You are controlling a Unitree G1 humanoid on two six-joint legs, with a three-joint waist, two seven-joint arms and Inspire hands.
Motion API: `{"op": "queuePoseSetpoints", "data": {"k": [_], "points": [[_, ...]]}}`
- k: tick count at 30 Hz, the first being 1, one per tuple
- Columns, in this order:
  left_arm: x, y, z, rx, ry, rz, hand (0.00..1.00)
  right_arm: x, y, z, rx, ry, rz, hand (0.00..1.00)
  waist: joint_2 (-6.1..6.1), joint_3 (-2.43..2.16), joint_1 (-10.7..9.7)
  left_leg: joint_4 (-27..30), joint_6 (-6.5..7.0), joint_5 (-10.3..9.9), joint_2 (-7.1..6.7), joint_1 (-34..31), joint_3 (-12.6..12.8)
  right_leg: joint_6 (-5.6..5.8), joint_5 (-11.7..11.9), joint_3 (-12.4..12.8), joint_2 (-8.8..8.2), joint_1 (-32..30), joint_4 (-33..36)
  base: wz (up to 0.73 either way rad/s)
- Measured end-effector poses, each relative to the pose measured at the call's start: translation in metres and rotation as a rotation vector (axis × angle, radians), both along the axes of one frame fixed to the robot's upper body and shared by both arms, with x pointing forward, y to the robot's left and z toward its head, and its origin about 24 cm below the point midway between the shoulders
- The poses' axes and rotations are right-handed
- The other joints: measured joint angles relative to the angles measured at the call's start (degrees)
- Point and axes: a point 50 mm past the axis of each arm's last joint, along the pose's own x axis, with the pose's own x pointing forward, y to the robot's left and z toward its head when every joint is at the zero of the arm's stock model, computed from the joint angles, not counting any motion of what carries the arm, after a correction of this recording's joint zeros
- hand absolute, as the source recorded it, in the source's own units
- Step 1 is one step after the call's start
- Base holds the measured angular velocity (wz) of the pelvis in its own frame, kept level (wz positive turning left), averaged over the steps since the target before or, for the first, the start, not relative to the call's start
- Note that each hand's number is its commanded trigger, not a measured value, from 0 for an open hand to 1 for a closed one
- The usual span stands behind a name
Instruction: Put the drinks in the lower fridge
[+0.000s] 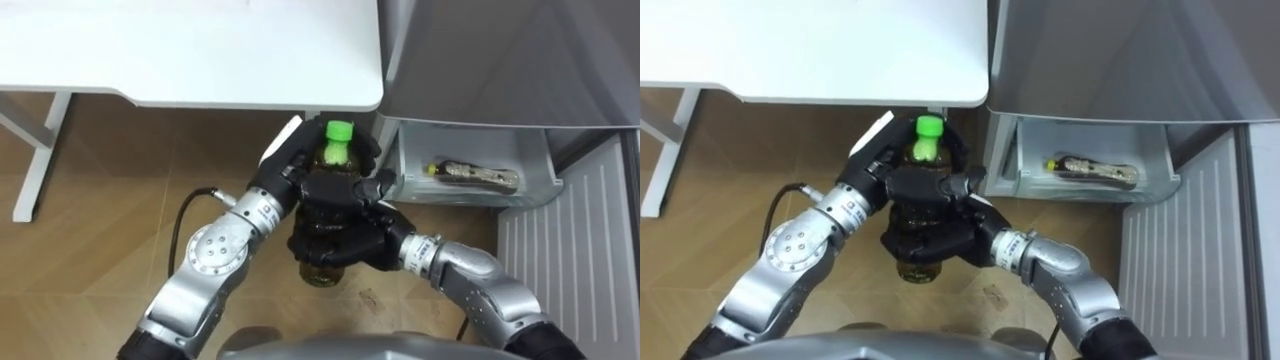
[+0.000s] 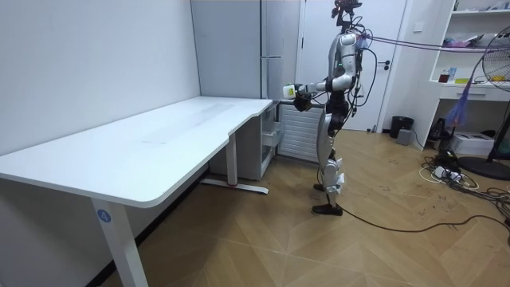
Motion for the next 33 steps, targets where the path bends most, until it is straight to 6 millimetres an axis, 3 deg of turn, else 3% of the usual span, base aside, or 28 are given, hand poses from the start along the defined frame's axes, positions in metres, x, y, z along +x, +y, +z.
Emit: {"op": "queuePoseSetpoints", "data": {"k": [7,14,19,26,29,33], "points": [[0.003,0.002,0.002,-0.006,-0.01,0.004,0.0,0.0,-0.001,0.0,-0.005,0.001,0.001,1.0,-0.08,-0.03,0.0,0.3,0.0,0.0,0.01,-0.1,-0.1,0.0,0.0,-0.1,-0.01,0.1,0.1,0.0],[0.01,0.0,0.016,-0.053,-0.055,0.0,0.0,0.002,-0.003,0.002,0.013,-0.001,-0.015,1.0,-0.74,-0.4,0.2,0.8,0.0,0.0,0.01,-0.1,-0.2,-0.01,0.0,0.0,0.0,0.2,0.2,0.0],[0.013,0.0,0.038,-0.159,-0.148,0.008,0.0,0.001,-0.004,0.001,0.005,0.0,-0.011,1.0,-0.91,-0.31,1.1,1.0,0.0,0.0,0.02,-0.1,-0.1,-0.02,0.0,0.1,0.0,0.3,0.3,0.0],[0.015,0.004,0.042,-0.191,-0.155,0.025,0.0,0.001,-0.005,0.001,0.002,0.0,-0.01,1.0,-0.82,-0.14,1.3,0.9,-0.01,0.0,0.02,-0.4,-0.1,-0.02,0.0,0.1,0.02,0.3,0.2,0.0],[0.015,0.005,0.044,-0.204,-0.169,0.032,0.0,0.001,-0.007,0.0,-0.01,0.003,-0.021,1.0,-0.29,0.21,1.3,0.7,-0.01,0.0,0.02,-0.3,-0.2,-0.02,0.0,0.0,0.02,0.3,0.1,0.0],[0.015,0.005,0.044,-0.212,-0.167,0.041,0.0,-0.002,-0.01,-0.002,-0.026,0.017,-0.038,1.0,-0.07,0.21,1.3,0.7,-0.01,0.0,0.02,-0.1,-0.3,-0.02,0.0,0.0,0.03,0.3,0.1,0.0]]}}
